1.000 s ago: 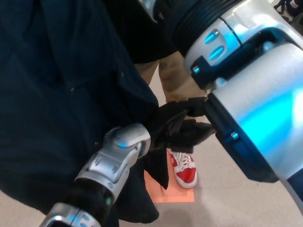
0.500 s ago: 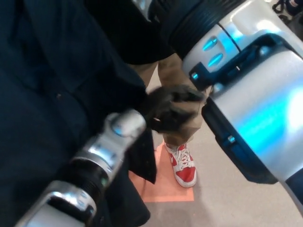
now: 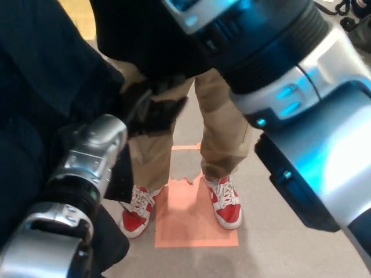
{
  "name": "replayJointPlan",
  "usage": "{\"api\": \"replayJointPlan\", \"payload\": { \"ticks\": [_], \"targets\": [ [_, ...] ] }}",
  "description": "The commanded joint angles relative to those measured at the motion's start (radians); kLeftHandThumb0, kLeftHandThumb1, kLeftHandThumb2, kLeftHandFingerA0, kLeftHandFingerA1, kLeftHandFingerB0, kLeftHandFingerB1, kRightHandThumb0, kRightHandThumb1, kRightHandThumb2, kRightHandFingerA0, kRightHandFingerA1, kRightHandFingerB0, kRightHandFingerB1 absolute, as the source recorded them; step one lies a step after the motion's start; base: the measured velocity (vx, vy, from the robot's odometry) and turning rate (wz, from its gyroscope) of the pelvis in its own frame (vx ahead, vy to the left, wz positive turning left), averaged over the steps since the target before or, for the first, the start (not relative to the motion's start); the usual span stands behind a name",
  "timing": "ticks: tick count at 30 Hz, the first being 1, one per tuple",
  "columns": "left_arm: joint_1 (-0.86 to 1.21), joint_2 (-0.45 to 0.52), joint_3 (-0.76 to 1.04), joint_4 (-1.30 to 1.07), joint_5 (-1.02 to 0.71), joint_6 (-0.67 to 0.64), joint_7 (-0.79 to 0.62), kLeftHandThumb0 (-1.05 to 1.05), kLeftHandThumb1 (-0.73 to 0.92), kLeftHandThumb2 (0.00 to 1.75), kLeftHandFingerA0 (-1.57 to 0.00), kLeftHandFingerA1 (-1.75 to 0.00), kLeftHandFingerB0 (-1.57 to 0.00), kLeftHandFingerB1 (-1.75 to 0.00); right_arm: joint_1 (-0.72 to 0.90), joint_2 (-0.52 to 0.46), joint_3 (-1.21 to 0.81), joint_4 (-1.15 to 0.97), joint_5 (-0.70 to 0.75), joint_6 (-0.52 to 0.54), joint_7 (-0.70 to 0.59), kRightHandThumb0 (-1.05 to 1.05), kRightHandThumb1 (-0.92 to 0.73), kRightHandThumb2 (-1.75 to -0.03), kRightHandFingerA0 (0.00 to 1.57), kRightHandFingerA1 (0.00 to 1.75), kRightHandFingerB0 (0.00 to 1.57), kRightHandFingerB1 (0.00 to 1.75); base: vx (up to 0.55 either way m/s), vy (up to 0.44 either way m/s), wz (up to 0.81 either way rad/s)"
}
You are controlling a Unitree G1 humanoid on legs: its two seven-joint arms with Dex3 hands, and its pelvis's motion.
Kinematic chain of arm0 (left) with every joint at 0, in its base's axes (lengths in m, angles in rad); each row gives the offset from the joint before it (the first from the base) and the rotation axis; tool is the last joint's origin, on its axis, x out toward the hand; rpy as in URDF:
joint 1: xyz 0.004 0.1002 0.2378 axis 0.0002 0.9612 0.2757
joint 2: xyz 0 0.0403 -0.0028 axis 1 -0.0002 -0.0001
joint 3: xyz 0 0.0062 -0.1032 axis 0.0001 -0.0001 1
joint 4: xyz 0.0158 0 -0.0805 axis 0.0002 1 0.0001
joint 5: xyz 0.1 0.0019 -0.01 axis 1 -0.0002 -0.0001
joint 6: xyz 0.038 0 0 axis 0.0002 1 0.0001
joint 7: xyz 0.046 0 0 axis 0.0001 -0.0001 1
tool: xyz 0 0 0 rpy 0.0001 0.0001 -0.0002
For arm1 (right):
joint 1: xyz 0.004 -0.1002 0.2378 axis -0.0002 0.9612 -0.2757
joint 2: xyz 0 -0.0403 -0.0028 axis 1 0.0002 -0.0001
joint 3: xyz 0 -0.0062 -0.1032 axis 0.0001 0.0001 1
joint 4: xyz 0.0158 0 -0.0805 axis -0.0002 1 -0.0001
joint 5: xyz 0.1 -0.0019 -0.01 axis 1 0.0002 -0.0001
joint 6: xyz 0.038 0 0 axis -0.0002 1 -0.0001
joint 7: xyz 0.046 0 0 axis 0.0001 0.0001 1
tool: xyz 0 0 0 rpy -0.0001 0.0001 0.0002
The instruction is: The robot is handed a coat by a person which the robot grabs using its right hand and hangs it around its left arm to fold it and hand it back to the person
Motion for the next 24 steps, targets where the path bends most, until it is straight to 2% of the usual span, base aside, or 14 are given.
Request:
{"api": "replayJointPlan", "payload": {
  "ticks": [1, 3, 4, 9, 10, 11, 12, 15, 17, 18, 21, 22, 23, 24],
  "targets": [
    [-0.043, 0.098, 0.097, 0.070, -0.061, -0.042, -0.018, -0.74, 0.59, 0.96, -0.04, -0.39, -0.03, -0.31, -0.013, -0.160, -0.110, -0.201, 0.119, 0.150, 0.116, -0.35, -0.84, -0.68, 1.29, 0.68, 1.26, 0.72, 0.00, 0.000, 0.00],
    [-0.042, 0.109, 0.111, 0.083, -0.060, -0.046, -0.023, -0.80, 0.62, 0.95, -0.07, -0.35, -0.07, -0.26, 0.005, -0.183, -0.137, -0.202, 0.140, 0.081, 0.091, -0.30, -0.85, -0.67, 1.28, 0.64, 1.22, 0.71, 0.00, 0.000, 0.00],
    [-0.043, 0.117, 0.121, 0.090, -0.061, -0.053, -0.030, -0.72, 0.60, 0.96, -0.03, -0.36, -0.02, -0.30, 0.009, -0.198, -0.157, -0.199, 0.160, 0.078, 0.090, -0.33, -0.85, -0.67, 1.29, 0.60, 1.24, 0.70, 0.00, 0.000, 0.00],
    [-0.049, 0.138, 0.160, 0.115, -0.074, -0.056, -0.045, -0.79, 0.61, 0.93, -0.07, -0.32, -0.06, -0.27, -0.003, -0.277, -0.215, -0.159, 0.206, 0.164, 0.114, -0.35, -0.86, -0.67, 1.16, 0.57, 1.20, 0.77, 0.00, 0.000, 0.00],
    [-0.048, 0.144, 0.161, 0.114, -0.070, -0.062, -0.052, -0.79, 0.61, 0.93, -0.06, -0.29, -0.06, -0.26, -0.001, -0.325, -0.246, -0.141, 0.209, 0.237, 0.111, -0.33, -0.69, -1.06, 0.94, 0.78, 1.03, 0.91, 0.00, 0.000, 0.00],
    [-0.047, 0.149, 0.159, 0.113, -0.064, -0.061, -0.050, -0.80, 0.62, 0.94, -0.07, -0.31, -0.07, -0.27, 0.007, -0.348, -0.248, -0.132, 0.200, 0.239, 0.107, -0.33, -0.70, -1.08, 0.97, 0.81, 1.06, 0.93, 0.00, 0.000, 0.00],
    [-0.041, 0.157, 0.159, 0.111, -0.063, -0.064, -0.060, -0.80, 0.62, 0.94, -0.07, -0.32, -0.07, -0.26, 0.024, -0.368, -0.270, -0.119, 0.224, 0.263, 0.115, -0.35, -0.87, -0.67, 1.22, 0.65, 1.14, 0.89, 0.00, 0.000, 0.00],
    [-0.037, 0.162, 0.171, 0.111, -0.072, -0.067, -0.073, -0.72, 0.58, 0.95, -0.03, -0.35, -0.02, -0.30, 0.066, -0.415, -0.297, -0.136, 0.245, 0.316, 0.117, -0.36, -0.87, -0.69, 1.31, 0.72, 1.11, 1.00, 0.00, 0.000, 0.00],
    [-0.030, 0.171, 0.171, 0.110, -0.069, -0.074, -0.070, -0.71, 0.58, 0.94, -0.03, -0.35, -0.02, -0.30, 0.122, -0.477, -0.309, -0.162, 0.228, 0.335, 0.116, -0.38, -0.89, -0.67, 1.30, 0.73, 1.17, 0.91, 0.00, 0.000, 0.00],
    [-0.019, 0.173, 0.169, 0.108, -0.066, -0.078, -0.069, -0.70, 0.59, 0.95, -0.02, -0.33, -0.02, -0.31, 0.162, -0.494, -0.339, -0.186, 0.254, 0.365, 0.112, -0.33, -0.72, -1.10, 1.18, 0.95, 1.11, 1.03, 0.00, 0.000, 0.00],
    [-0.012, 0.187, 0.169, 0.111, -0.064, -0.081, -0.071, -0.78, 0.61, 0.93, -0.06, -0.28, -0.06, -0.27, 0.253, -0.545, -0.376, -0.228, 0.292, 0.359, 0.126, -0.30, -0.73, -1.10, 1.18, 0.96, 1.09, 1.06, 0.00, 0.000, 0.00],
    [-0.010, 0.195, 0.171, 0.110, -0.066, -0.082, -0.075, -0.70, 0.60, 0.95, -0.03, -0.32, -0.03, -0.33, 0.323, -0.569, -0.403, -0.256, 0.301, 0.355, 0.124, -0.34, -0.88, -0.71, 1.32, 0.70, 1.13, 1.05, 0.00, 0.000, 0.00],
    [-0.010, 0.198, 0.176, 0.110, -0.072, -0.082, -0.076, -0.70, 0.59, 0.95, -0.03, -0.32, -0.03, -0.33, 0.372, -0.589, -0.420, -0.271, 0.310, 0.345, 0.127, -0.32, -0.73, -1.11, 1.19, 0.96, 1.09, 1.04, 0.00, 0.000, 0.00],
    [-0.011, 0.199, 0.177, 0.111, -0.073, -0.081, -0.076, -0.79, 0.62, 0.94, -0.07, -0.28, -0.07, -0.29, 0.385, -0.593, -0.421, -0.278, 0.316, 0.344, 0.126, -0.27, -0.91, -0.74, 1.40, 0.91, 1.18, 1.13, 0.00, 0.000, 0.00]
  ]
}}
